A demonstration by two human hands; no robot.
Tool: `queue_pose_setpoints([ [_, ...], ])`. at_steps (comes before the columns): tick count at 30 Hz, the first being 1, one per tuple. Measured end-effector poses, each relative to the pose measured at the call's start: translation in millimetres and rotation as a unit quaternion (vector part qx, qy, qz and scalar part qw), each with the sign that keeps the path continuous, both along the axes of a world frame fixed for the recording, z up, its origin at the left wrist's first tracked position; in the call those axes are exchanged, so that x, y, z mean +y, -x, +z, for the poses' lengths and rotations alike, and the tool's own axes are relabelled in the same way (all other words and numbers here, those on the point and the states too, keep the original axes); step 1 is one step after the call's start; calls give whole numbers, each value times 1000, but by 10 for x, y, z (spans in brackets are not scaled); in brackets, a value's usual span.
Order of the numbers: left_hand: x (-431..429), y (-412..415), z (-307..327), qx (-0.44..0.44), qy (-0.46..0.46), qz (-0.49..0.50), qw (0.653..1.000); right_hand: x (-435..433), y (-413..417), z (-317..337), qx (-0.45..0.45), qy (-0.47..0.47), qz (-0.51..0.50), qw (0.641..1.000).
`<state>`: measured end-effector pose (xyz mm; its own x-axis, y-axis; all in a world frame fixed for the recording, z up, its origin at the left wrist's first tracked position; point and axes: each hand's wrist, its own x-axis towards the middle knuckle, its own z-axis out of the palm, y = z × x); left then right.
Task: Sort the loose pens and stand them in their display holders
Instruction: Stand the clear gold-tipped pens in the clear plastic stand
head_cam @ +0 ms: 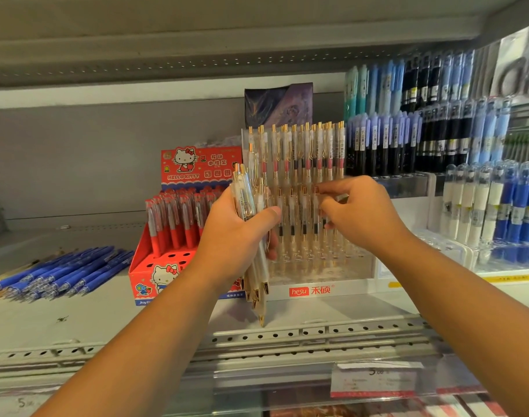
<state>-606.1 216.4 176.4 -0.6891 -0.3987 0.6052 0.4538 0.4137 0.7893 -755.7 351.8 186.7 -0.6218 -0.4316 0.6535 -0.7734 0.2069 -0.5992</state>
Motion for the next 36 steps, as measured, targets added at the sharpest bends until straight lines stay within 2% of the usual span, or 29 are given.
queue_pose_setpoints([
  [6, 12, -14, -2, -10, -3, -8, 1000, 2, -11, 5, 13, -13, -11, 1000],
  [11, 25, -18, -12, -15, -6, -26, 1000, 6, -117, 21, 98, -4, -61, 993],
  [14, 40, -28, -7, -6, -15, -46, 999, 16, -252, 42, 117, 45, 46, 991],
  [17, 69, -32, -2, -2, -18, -68, 998, 2, -368, 39, 57, 55, 196, 977],
  [19, 84, -32, -3, -3, -21, -81, 996, -24, -406, 43, 12, 56, 247, 967],
  [29, 114, -40, 10, -25, -37, -108, 993, -57, -371, 57, -89, 84, 272, 955],
  [36, 97, -53, 23, 3, -75, -89, 993, -9, -367, 69, -137, 144, 271, 942],
])
